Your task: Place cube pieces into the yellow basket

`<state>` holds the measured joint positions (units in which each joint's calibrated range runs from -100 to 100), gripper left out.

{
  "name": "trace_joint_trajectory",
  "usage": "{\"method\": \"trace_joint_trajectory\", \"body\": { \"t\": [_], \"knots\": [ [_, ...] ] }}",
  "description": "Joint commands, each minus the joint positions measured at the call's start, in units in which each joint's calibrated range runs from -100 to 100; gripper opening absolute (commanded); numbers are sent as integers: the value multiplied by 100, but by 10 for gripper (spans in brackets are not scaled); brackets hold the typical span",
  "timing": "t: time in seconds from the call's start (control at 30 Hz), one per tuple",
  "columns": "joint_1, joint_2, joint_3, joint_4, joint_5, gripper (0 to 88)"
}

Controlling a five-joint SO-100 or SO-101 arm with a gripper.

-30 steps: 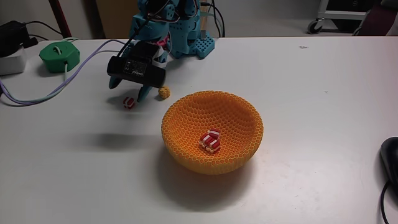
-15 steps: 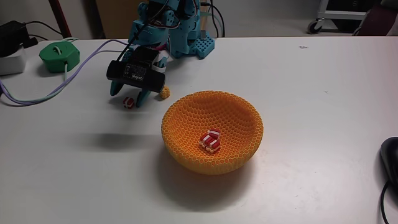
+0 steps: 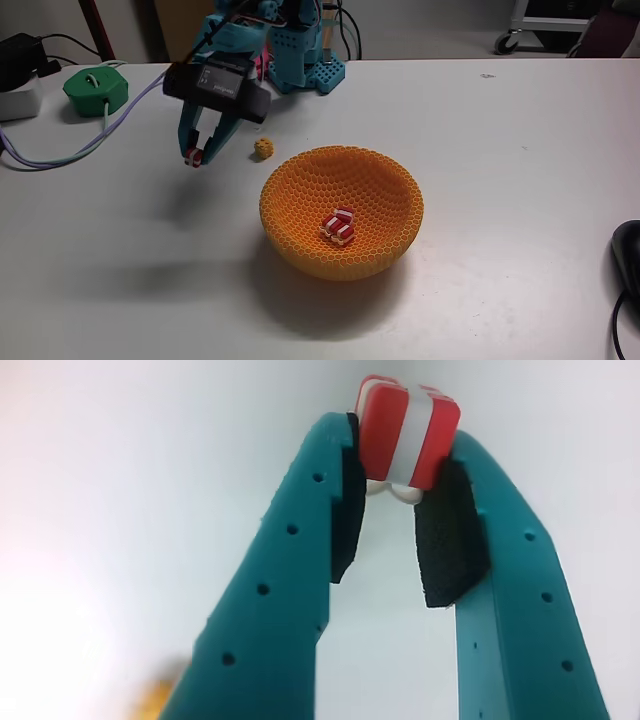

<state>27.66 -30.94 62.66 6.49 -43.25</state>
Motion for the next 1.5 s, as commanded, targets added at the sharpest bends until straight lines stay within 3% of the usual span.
{"method": "trace_joint_trajectory", "body": {
  "t": [0.0, 0.17, 0.27, 0.3, 0.47, 0.53, 0.73, 0.9, 1.47],
  "knots": [
    [-1247, -202, -984, 559, -396, 0],
    [-2682, 319, -994, 567, -908, 12],
    [-3046, 679, -1110, 411, -601, 342],
    [-3129, 745, -1119, 359, -552, 399],
    [-3251, 528, -1023, 411, -361, 517],
    [-3064, 111, -1158, 1019, -215, 524],
    [-1797, -1641, -1803, 4529, 190, 502],
    [-1163, -2474, -1331, 6371, 288, 475],
    [-921, -1272, 344, 5163, 508, 420]
  ]
}}
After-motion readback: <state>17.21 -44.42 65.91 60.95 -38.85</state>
